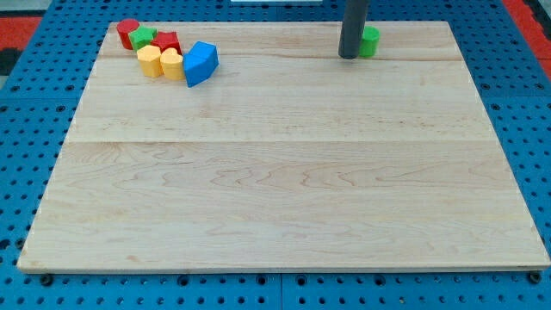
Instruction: Move the blue cube and the blue triangle slightly down
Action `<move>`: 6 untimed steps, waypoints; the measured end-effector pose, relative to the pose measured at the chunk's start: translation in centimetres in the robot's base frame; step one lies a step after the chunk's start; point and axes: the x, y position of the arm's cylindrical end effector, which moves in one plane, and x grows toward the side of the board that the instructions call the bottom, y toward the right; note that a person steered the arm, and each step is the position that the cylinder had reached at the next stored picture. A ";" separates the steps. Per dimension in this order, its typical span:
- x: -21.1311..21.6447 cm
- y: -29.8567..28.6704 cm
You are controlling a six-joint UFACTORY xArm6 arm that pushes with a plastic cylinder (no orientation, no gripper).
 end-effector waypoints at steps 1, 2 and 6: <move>0.0 0.0; 0.0 0.0; -5.1 -12.7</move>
